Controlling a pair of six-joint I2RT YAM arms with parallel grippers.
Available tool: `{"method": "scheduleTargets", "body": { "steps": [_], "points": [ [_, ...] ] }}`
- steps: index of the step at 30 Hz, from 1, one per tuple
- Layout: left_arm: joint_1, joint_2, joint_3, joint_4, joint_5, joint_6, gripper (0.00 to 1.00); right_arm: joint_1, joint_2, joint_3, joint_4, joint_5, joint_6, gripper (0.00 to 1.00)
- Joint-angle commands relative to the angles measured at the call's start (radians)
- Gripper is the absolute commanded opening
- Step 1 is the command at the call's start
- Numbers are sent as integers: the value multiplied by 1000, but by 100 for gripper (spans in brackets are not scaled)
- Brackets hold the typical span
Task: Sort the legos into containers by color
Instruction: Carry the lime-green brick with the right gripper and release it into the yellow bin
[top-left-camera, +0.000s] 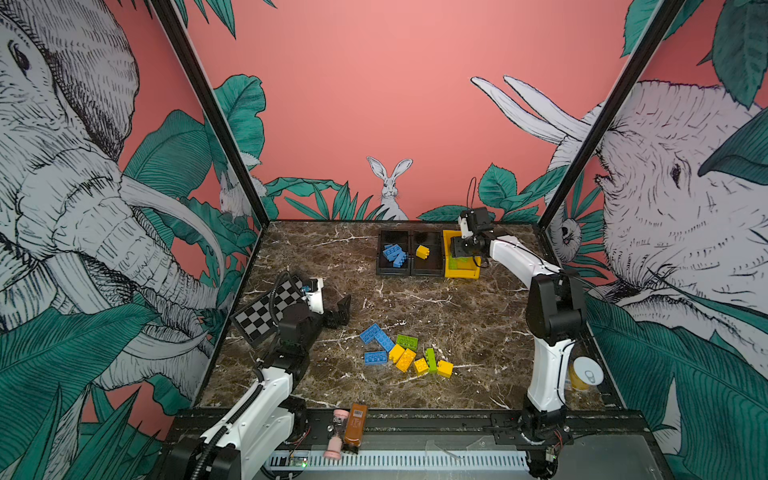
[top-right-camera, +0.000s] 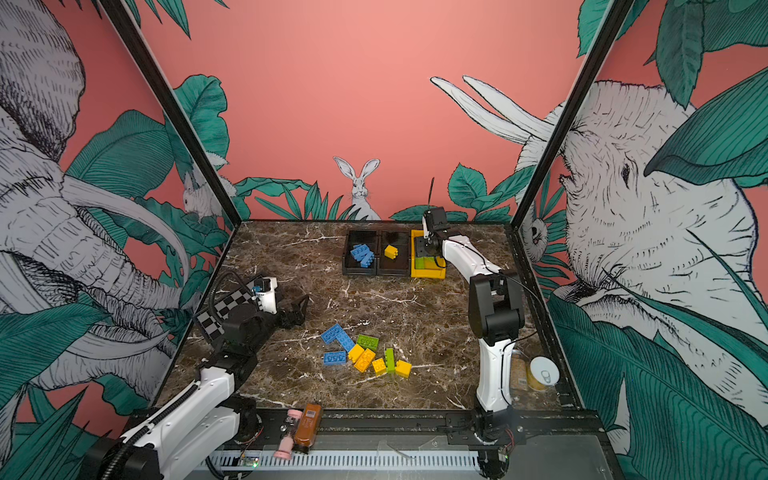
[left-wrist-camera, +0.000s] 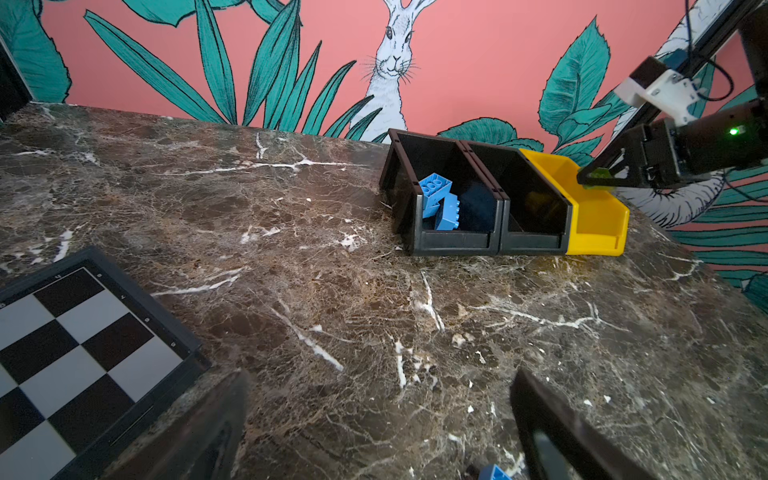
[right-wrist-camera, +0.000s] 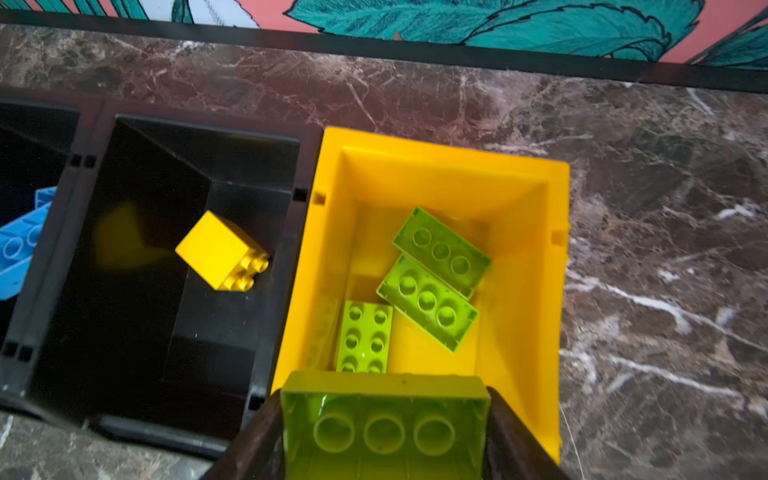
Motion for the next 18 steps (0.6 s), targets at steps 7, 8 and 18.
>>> {"method": "scheduleTargets", "body": {
  "steps": [7,8,18],
  "points": [
    [-5,12,2,23,5,-1,99,-13,49,75,-56,-9,5,84],
    [-5,11,2,23,5,0,99,-12,39,74,-62,-14,5,86],
    [-5,-22,3,5,0,1,99,49,-318,-279,-206,-141,-41,78]
  ]
}}
